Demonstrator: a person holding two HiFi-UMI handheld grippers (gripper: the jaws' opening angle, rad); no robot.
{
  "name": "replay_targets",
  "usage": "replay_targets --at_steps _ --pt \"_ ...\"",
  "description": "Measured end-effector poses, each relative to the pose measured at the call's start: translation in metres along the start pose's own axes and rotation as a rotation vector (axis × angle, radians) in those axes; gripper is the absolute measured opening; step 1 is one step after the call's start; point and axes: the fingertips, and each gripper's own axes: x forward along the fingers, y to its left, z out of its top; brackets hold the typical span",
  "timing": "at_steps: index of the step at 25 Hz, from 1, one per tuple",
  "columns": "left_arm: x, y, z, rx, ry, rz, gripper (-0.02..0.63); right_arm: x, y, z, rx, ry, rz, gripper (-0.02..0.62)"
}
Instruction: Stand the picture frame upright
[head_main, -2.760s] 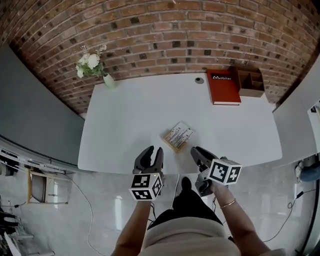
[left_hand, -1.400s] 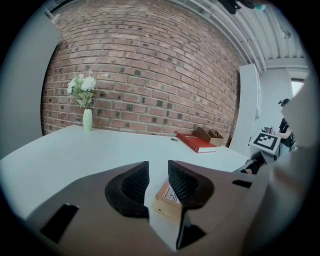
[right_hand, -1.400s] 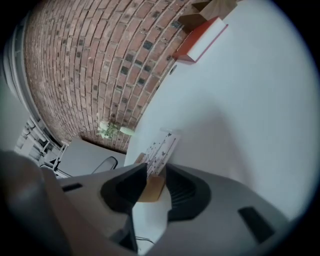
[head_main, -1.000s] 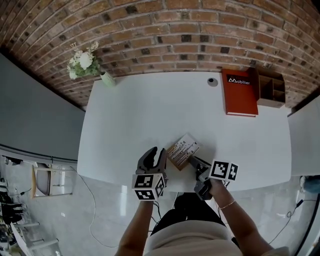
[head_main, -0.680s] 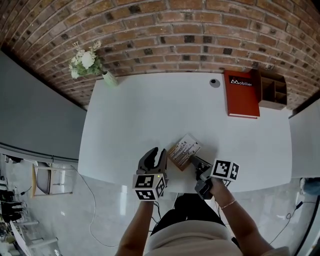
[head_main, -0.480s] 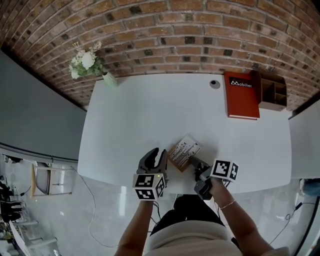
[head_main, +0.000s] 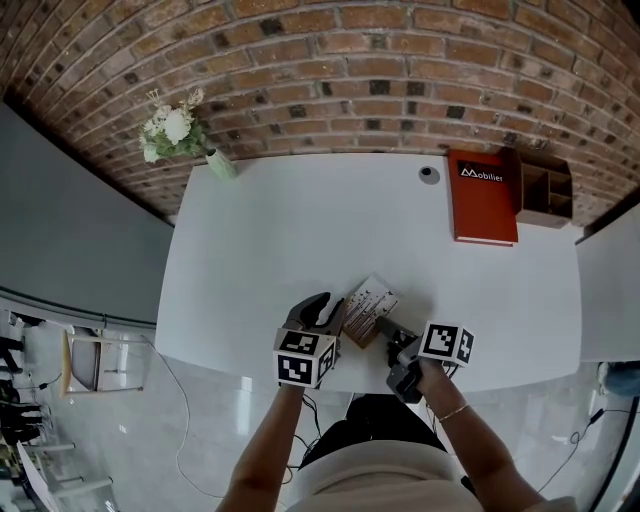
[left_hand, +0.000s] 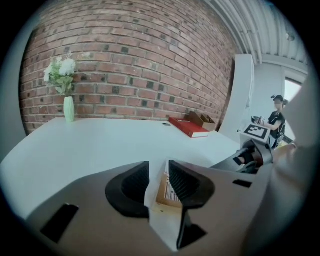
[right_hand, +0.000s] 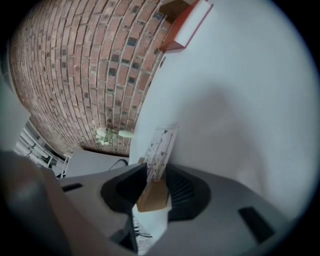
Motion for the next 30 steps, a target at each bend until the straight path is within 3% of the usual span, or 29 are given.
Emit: replay_targets --at_steps 14,25,30 --pt "0.037 -0.015 -0.026 0.159 0.333 -0.112 0.127 0.002 0.001 0.002 -0.008 0.002 -0.003 0.103" --pt "0.042 -0.016 -0.029 0.133 0.378 -0.121 0.091 0.003 0.001 0.001 -0.01 0.005 -0.002 0.103" --pt "0.039 -0.012 -0.025 0.138 0.348 -0.09 0.041 0.002 0.001 0.001 -0.011 0.01 0.002 0.103"
